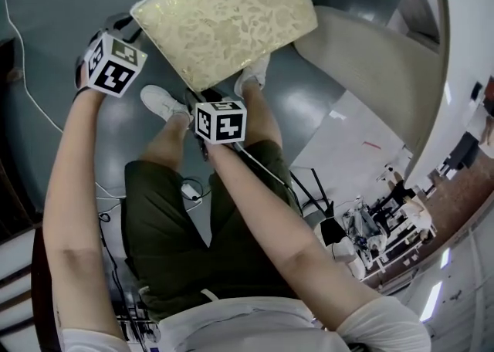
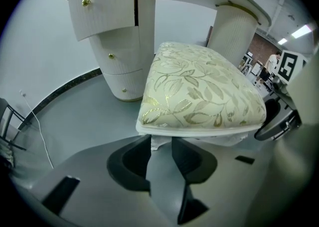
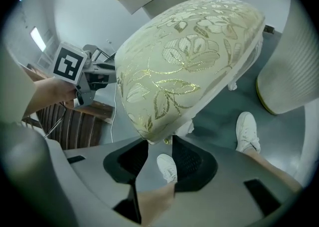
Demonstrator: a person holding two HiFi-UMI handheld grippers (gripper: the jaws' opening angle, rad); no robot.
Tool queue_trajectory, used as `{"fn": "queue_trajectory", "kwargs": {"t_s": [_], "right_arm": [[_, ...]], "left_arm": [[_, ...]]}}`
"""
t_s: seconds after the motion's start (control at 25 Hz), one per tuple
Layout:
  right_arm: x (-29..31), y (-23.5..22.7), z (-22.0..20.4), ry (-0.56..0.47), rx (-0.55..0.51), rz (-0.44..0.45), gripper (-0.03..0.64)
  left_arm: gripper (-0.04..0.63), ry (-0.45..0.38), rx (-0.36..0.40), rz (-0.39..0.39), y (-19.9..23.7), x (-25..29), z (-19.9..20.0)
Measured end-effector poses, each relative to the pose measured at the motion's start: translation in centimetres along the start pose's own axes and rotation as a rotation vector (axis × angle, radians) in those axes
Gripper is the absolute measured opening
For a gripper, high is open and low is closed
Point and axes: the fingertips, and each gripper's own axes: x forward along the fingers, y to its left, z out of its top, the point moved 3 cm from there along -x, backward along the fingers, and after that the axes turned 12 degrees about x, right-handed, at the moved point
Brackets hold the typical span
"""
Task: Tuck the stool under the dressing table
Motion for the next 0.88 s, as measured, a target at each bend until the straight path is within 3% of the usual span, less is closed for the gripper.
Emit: {"fn": "queue_trajectory", "kwargs": {"t_s": [0.36, 0.64, 0.88], "right_arm": [[-0.5, -0.5, 0.3, -0.039, -0.01, -0.026, 0.15], [-0.7, -0.6, 0.2, -0.03, -0.036, -0.018, 0.172], [-0.8, -0.5, 0.8, -0.088, -0.014, -0.043, 0.115]], "left_arm": [[0.091, -0.053, -0.137, 0.039, -1.3, -0.2, -0.2], [0.083, -0.033, -0.082, 0.049, -1.6, -0.4, -0.1], [0.081, -0.048, -0.087, 0.061, -1.9, -0.2, -0.1]]}}
